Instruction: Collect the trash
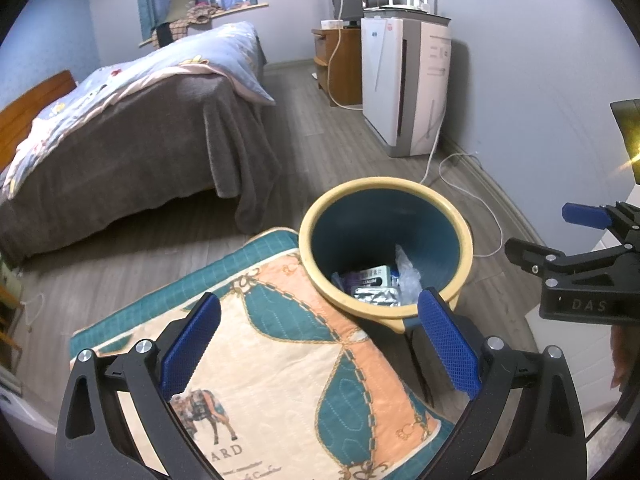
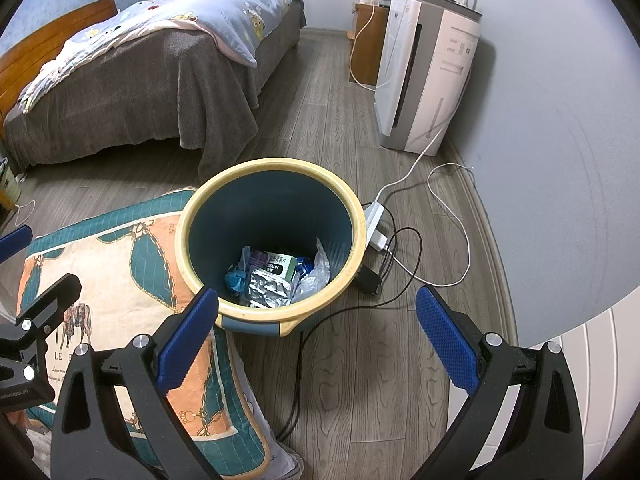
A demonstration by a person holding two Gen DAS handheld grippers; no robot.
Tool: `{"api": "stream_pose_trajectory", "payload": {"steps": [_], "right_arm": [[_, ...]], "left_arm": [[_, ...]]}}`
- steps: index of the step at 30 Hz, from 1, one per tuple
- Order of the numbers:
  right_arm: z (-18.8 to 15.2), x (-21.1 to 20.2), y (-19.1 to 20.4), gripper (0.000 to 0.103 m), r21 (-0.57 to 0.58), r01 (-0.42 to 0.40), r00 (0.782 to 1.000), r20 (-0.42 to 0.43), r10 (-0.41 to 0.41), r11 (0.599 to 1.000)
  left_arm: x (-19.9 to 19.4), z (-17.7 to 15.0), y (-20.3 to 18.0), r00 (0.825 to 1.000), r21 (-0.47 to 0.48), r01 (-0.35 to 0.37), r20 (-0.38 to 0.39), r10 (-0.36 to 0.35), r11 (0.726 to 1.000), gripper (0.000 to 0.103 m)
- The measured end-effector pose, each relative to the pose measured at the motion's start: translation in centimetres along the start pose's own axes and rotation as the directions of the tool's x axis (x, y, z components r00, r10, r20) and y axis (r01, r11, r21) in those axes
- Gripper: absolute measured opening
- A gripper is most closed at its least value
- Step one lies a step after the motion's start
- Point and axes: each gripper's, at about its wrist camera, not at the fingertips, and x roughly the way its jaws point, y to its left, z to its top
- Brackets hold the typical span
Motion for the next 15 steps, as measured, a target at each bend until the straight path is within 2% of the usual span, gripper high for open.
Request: {"api": "stream_pose_trajectory", "payload": {"steps": [10, 13, 15], "right_arm": [[-0.2, 0.2, -0.1, 0.097, 0.006, -0.004, 1.000, -0.009, 0.005, 1.000], [-0.2, 0.5, 0.0, 0.097, 0.010, 0.001, 1.000, -0.019, -0.001, 1.000], [-0.2, 0.8, 0.2, 0.097, 0.013, 0.009, 0.999, -0.038, -0.009, 1.000]], "left_arm": [[0.3, 0.2, -0.3, 1.000, 0.011, 0.008, -0.025, -0.007, 1.000, 0.098], [0.1, 0.3, 0.5, 0.999, -0.005, 0.009, -0.045, -0.009, 1.000, 0.098], [-1.2, 0.2, 1.6, 1.000, -0.029, 0.000, -0.024, 0.000, 1.000, 0.098]]}}
